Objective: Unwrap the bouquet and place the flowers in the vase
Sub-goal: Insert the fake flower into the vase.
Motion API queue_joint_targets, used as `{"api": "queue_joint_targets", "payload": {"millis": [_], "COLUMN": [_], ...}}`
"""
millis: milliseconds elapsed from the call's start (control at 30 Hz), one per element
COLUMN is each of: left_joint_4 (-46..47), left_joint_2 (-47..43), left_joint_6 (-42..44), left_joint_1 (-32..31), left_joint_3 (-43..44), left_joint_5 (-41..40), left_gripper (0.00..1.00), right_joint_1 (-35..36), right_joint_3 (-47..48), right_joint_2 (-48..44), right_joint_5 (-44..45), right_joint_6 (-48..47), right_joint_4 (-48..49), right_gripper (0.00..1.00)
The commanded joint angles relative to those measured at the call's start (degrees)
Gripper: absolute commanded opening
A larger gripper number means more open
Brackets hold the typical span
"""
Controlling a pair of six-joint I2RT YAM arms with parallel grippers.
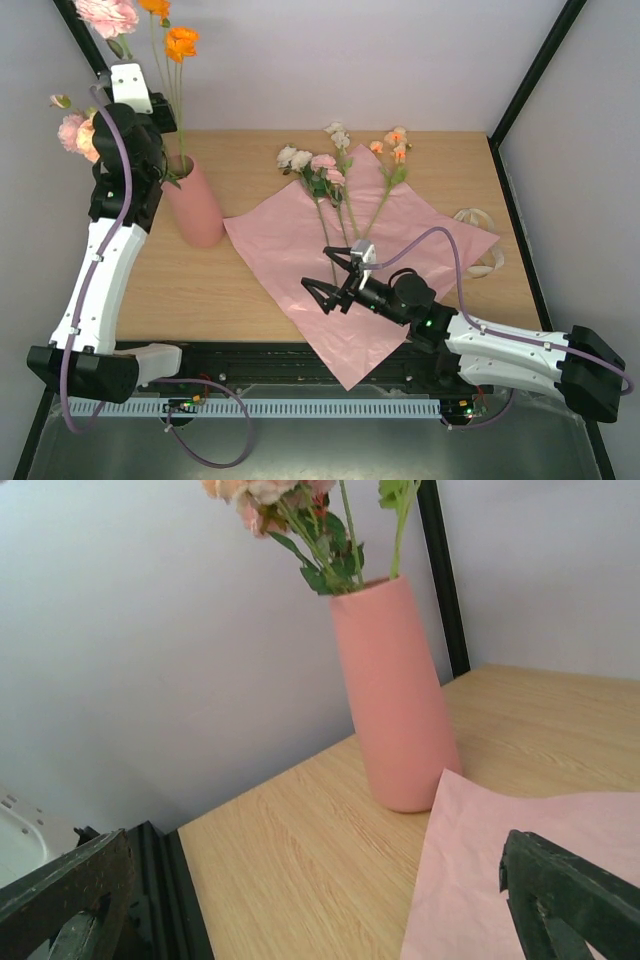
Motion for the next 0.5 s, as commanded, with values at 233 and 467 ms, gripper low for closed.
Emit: {"api": "queue_joint_targets", "payload": {"millis": [233, 467], "left_joint_4": [-9.32, -13.2], "left_joint_2": [1.21, 1.42], "left_joint_6": [-6.28, -7.66], "left_joint_1": [1.71, 1.73], "left_joint_3": [-0.34, 1.2], "left_joint_5": [7.17, 8.53], "left_gripper": [0.12, 0.31], "right_joint_1": [0.27, 0.28], "right_joint_3": [5.44, 6.04], "right_joint_2": [0.26, 0.22], "right_joint_5": [1.22, 3.16], "right_joint_6": [1.78, 3.42], "right_joint_4": [-10.56, -12.08], "right_gripper": [0.99, 0.99]}}
